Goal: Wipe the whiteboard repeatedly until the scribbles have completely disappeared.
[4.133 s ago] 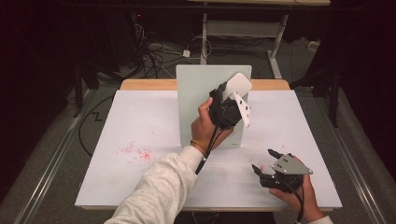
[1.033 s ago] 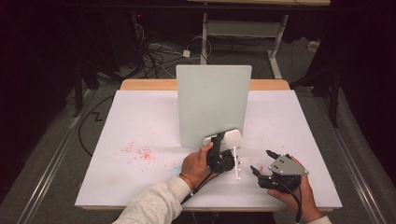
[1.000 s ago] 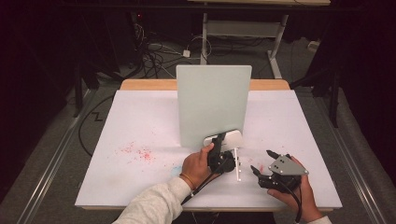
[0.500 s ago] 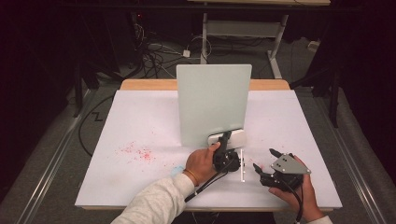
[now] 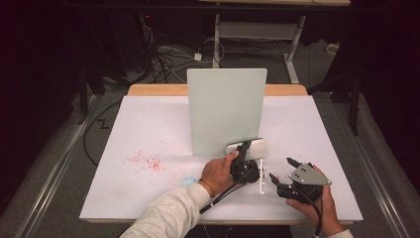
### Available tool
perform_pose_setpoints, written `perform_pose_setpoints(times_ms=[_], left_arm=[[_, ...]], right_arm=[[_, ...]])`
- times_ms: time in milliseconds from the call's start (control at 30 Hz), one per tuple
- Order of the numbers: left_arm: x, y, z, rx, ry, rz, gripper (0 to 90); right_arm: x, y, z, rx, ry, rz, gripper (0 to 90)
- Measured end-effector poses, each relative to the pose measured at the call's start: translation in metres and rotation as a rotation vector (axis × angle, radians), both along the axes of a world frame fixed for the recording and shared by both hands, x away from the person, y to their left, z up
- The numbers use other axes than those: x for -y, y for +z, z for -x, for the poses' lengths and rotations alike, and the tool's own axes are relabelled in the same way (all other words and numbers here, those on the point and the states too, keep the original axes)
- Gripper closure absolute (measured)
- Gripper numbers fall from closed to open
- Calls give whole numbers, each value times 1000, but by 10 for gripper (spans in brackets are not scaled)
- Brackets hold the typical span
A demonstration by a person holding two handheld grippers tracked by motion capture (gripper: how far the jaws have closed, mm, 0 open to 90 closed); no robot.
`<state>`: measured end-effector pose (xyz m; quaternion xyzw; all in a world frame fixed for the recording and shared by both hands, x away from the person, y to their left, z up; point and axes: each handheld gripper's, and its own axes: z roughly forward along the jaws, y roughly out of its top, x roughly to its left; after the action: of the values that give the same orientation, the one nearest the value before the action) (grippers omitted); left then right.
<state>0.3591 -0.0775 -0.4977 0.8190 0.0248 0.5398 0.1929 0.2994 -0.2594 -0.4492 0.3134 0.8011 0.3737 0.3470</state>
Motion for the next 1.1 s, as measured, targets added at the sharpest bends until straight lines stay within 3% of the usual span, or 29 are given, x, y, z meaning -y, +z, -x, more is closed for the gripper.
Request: perform_pose_setpoints(times_ms=[100,167,233,333,467,600,700,767,1000,1100], left_arm=[[-2,2,-2,17,8,-8,290],[-4,9,-5,16,5,14,290],[-5,17,-7,47,21,22,290],[-13,38,-15,58,23,77,290],[-24,59,-22,82,44,118,290],[-33,66,-25,86,52,138,290],[-39,66,-23,67,68,169,290],[-43,61,-21,64,69,149,290],[-50,46,-16,10,65,172,290],[-44,33,-11,2,44,83,290]], right_arm=[[-1,0,0,0,3,2,261],[-1,0,0,-1,2,-2,261],[-1,-1,0,-4,1,4,261],[-3,-1,1,-2,2,12,261],[-3,-1,1,1,6,12,261],[-3,-1,1,0,8,14,261],[-2,-1,1,0,7,7,261],[-3,-1,1,0,6,8,261],[-3,-1,1,-3,7,9,261],[-4,-1,1,-6,7,11,261]])
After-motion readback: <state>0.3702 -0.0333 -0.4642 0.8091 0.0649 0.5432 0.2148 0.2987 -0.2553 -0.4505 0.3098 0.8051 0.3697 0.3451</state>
